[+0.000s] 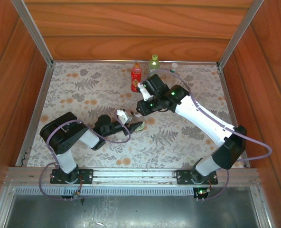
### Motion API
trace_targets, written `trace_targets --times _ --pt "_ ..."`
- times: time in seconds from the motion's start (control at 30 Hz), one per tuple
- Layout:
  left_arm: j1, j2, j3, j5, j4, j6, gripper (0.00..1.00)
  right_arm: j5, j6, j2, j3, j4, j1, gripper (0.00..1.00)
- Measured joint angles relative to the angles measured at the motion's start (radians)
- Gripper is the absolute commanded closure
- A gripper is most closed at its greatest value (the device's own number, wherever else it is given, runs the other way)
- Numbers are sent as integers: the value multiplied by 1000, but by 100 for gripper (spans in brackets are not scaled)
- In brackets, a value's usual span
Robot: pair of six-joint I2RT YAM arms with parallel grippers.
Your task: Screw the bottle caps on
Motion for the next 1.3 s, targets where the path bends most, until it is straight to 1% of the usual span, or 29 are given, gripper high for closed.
trace_targets --times 0.33,0.8,0.97,1.3 --pt "1 14 9 4 7 -3 43 -2 -35 45 42 -29 28 60" --pt "8 24 13 18 20 -11 43 66 -134 69 86 -76 67 60" --pt "10 24 13 21 20 -16 43 63 -134 69 86 -74 66 58" --pt "10 25 13 26 22 -22 43 63 -117 72 87 -72 66 59"
